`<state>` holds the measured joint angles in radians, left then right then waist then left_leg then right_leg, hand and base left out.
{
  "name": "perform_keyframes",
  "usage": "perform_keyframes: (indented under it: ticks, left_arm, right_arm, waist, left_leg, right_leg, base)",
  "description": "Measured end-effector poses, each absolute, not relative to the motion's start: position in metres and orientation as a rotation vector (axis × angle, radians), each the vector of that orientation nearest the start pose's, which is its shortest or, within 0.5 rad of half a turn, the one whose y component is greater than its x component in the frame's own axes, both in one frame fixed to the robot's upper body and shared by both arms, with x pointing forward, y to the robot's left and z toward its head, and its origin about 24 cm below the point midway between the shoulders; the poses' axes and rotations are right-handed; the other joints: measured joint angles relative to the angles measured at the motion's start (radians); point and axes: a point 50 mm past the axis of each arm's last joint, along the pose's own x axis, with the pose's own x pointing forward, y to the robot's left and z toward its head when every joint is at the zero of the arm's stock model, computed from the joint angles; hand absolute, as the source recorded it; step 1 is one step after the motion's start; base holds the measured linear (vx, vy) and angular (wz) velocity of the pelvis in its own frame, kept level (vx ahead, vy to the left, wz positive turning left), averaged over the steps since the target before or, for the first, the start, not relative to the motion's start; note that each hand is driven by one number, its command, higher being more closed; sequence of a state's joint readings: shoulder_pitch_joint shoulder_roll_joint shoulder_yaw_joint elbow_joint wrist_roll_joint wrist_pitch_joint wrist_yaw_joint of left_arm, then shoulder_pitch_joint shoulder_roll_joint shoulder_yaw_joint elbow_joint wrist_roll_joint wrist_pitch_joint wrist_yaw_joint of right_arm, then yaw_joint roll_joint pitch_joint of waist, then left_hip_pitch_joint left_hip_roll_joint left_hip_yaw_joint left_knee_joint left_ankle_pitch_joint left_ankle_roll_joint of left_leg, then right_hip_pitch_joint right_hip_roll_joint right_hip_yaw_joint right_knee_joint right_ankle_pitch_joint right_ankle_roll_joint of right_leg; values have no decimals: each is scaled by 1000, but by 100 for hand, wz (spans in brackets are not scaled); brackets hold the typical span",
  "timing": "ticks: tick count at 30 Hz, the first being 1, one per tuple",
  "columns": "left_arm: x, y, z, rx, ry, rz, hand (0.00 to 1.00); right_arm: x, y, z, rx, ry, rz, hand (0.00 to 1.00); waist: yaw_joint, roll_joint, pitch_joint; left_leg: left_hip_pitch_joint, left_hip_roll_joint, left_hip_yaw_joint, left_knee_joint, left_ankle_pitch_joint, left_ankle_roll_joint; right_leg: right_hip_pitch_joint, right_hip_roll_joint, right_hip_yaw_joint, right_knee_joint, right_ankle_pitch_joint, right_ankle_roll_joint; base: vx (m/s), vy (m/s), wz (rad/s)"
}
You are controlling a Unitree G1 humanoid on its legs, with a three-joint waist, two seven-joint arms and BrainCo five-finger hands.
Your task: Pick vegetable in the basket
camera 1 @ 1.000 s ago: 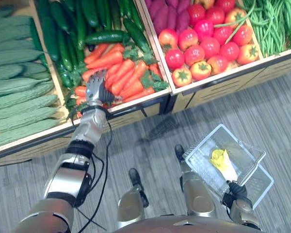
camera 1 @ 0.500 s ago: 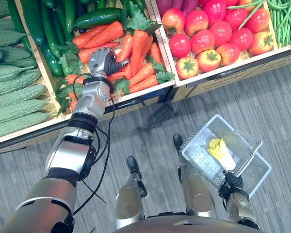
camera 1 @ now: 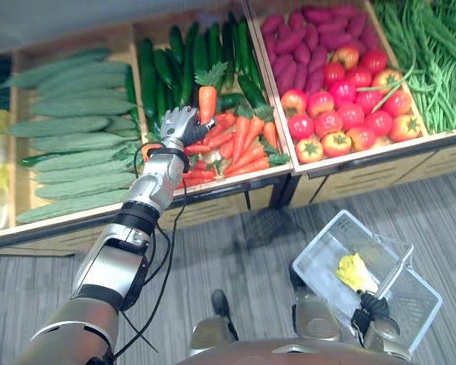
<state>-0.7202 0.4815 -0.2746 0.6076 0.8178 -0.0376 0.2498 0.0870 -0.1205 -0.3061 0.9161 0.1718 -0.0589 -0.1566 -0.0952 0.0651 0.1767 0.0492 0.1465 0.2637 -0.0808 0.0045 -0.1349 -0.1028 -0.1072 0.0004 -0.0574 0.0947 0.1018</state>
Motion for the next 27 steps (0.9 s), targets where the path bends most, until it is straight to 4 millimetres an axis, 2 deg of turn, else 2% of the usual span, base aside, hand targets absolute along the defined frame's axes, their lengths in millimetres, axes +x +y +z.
perform_keyframes:
  ticks: [5,8,9,10,12,13,15,17,18,19,21,22,23,24,25,26,27]
  left_arm:
    - [371,182,147,1390,-374,99,100]
    - [363,158,143,1395,-466,21,100]
    - [360,149,139,1390,-483,-14,100]
    - [354,131,131,1346,-506,-60,100]
    - [348,119,120,1305,-504,-102,100]
    - [342,111,108,1274,-489,-145,100]
    - [331,98,90,1226,-463,-210,100]
    - [319,88,79,1147,-441,-254,100]
    - [314,83,75,1098,-429,-271,100]
    - [312,79,73,1071,-426,-283,100]
    - [304,67,66,989,-407,-325,100]
    - [297,59,59,954,-385,-352,100]
    - [294,56,55,935,-369,-362,100]
    - [287,49,46,870,-332,-384,100]
    - [280,43,39,813,-300,-399,100]
    - [279,43,37,800,-287,-400,100]
    - [275,42,33,754,-270,-397,100]
  right_arm:
    - [102,-250,-141,97,926,-604,100]
    - [100,-250,-139,96,921,-607,100]
    - [102,-250,-136,97,900,-605,100]
    - [112,-247,-128,104,837,-596,100]
    - [130,-244,-118,97,769,-560,100]
    - [149,-240,-108,95,701,-532,100]
    - [165,-233,-97,80,644,-482,100]
    - [179,-215,-87,58,584,-390,100]
    - [188,-205,-78,48,539,-337,100]
    - [192,-201,-73,44,515,-310,100]
    - [204,-182,-56,44,428,-205,100]
    - [207,-170,-50,48,397,-146,100]
    - [207,-165,-47,51,383,-118,100]
    - [207,-157,-43,57,363,-74,100]
    - [206,-149,-39,63,345,-34,100]
    - [206,-144,-37,66,338,-12,100]
    - [207,-131,-34,65,323,53,100]
  waist:
    - [-5,-16,-17]
    - [-21,-23,-22]
    - [-30,-25,-23]
    - [-29,-28,-25]
    - [-21,-34,-25]
    - [-20,-38,-25]
    - [-16,-35,-23]
    - [10,-37,-24]
    - [13,-35,-24]
    - [11,-32,-27]
    - [14,-30,-27]
    - [1,-31,-28]
    - [-1,-36,-27]
    - [-2,-41,-25]
    - [4,-39,-25]
    - [8,-37,-25]
    - [33,-31,-23]
  left_leg:
    - [25,-6,0,-16,12,7]
    - [40,-7,4,-17,9,8]
    - [44,-8,5,-17,6,7]
    - [47,-7,35,-16,0,5]
    - [51,-6,98,-14,-9,4]
    - [57,-4,155,0,-23,10]
    - [87,11,256,40,-54,7]
    - [153,35,369,90,-112,-27]
    - [181,49,430,106,-122,-36]
    - [190,51,460,111,-122,-37]
    - [217,67,556,146,-131,-51]
    - [214,100,576,227,-140,-64]
    - [209,120,579,285,-140,-64]
    - [179,183,558,455,-134,-40]
    - [107,251,438,667,-94,95]
    - [61,257,341,749,-67,124]
    - [-20,189,131,848,-167,105]
  right_leg:
    - [24,-4,-3,-12,5,5]
    - [37,-6,-1,-15,10,4]
    - [39,-5,4,-14,9,5]
    - [17,0,37,3,8,6]
    - [-34,9,76,37,8,7]
    - [-64,-8,28,54,-9,-15]
    - [-94,-82,-272,148,-79,-120]
    - [-96,-150,-524,255,-56,-178]
    - [-109,-142,-541,288,-51,-153]
    - [-123,-130,-539,298,-50,-151]
    - [-156,-78,-469,292,-52,-149]
    - [-154,-55,-439,281,-60,-138]
    - [-147,-43,-421,273,-60,-138]
    - [-122,-9,-373,242,-59,-141]
    - [-90,34,-326,201,-60,-147]
    - [-80,47,-303,188,-58,-160]
    - [-82,75,-218,175,-59,-188]
  base:
    - [-6,-1,1]
    - [44,6,-3]
    - [47,16,-25]
    - [40,21,-47]
    - [17,23,-97]
    - [17,30,-131]
    - [62,58,-142]
    - [175,52,-181]
    - [210,-16,-169]
    - [165,-61,-137]
    - [118,-95,-145]
    - [131,-123,-118]
    - [152,-137,-103]
    - [162,-148,-113]
    - [170,-141,-122]
    - [160,-65,-156]
    - [178,23,-194]
